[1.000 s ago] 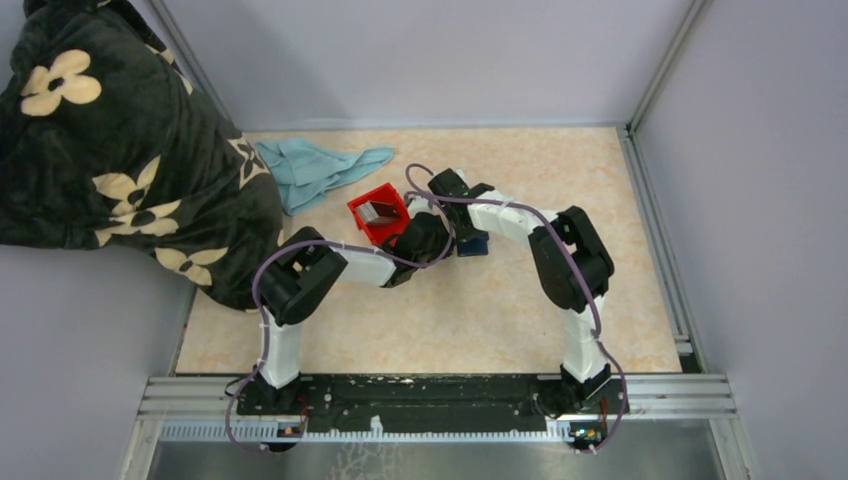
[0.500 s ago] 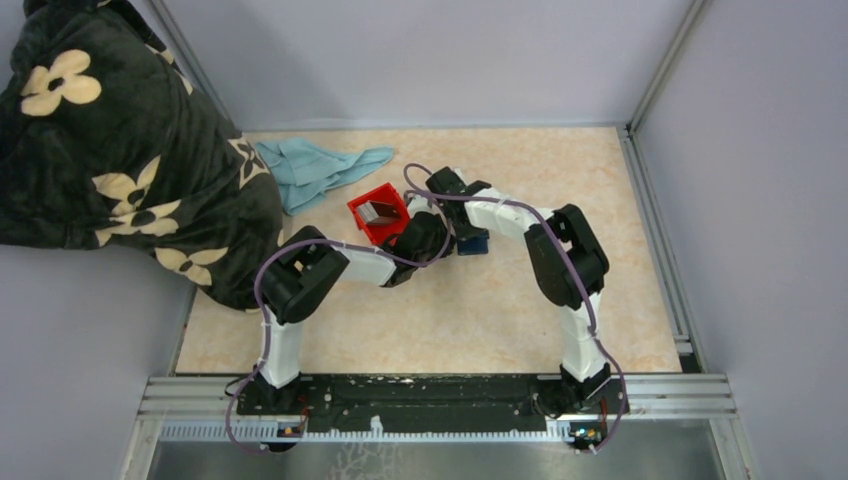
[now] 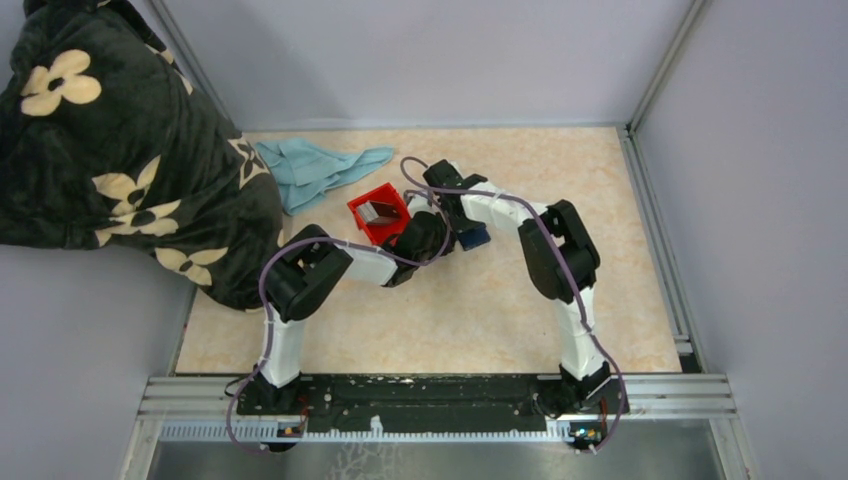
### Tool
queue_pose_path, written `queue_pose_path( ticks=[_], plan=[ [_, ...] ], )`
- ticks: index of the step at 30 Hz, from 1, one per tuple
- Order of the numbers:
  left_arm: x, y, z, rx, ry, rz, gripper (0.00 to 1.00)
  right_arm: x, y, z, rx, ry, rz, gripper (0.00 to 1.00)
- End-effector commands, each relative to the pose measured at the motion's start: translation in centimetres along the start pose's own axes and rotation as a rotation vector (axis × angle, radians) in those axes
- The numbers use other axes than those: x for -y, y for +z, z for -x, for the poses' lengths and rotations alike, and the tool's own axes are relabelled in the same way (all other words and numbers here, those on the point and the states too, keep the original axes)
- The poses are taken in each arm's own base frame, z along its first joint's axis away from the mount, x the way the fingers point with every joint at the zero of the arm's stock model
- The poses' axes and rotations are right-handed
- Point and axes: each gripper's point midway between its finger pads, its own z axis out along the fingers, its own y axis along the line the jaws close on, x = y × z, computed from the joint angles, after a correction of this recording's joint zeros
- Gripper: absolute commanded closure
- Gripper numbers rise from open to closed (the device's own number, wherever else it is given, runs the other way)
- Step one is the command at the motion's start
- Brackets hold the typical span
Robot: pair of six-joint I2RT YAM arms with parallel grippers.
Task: Put the credit cards into the card holder
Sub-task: Close the card holder at the center of the board.
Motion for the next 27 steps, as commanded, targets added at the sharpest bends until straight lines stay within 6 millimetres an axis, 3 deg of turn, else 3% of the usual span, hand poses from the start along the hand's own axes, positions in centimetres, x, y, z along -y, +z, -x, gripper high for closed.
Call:
queue_pose_path(
  ticks=[1,13,19,23,27],
  plan=[
    [-2.3,0.4,-4.0,-0.112,0.076,0.048,0.74,-6.0,2.8,-1.2,-0.058,-0.002,0.201,1.00],
    [-3.6,0.8,-4.5,-0.133,0.073,0.062,0.74,-8.4,5.9,-4.4,-0.220,-0.032,0.264,1.00],
    [-4.2,0.4,-3.9,-0.126,0.064,0.074,0.74,-7.7,6.4,-5.1,-0.288,-0.013,0.271,0.98],
    [-4.1,-0.3,-3.4,-0.118,0.060,0.076,0.71,-6.8,4.7,-2.9,-0.198,0.024,0.255,0.77],
    [-3.9,-1.2,-2.2,-0.096,0.062,0.086,0.67,-5.9,1.8,0.0,-0.095,0.087,0.274,0.70]
  ],
)
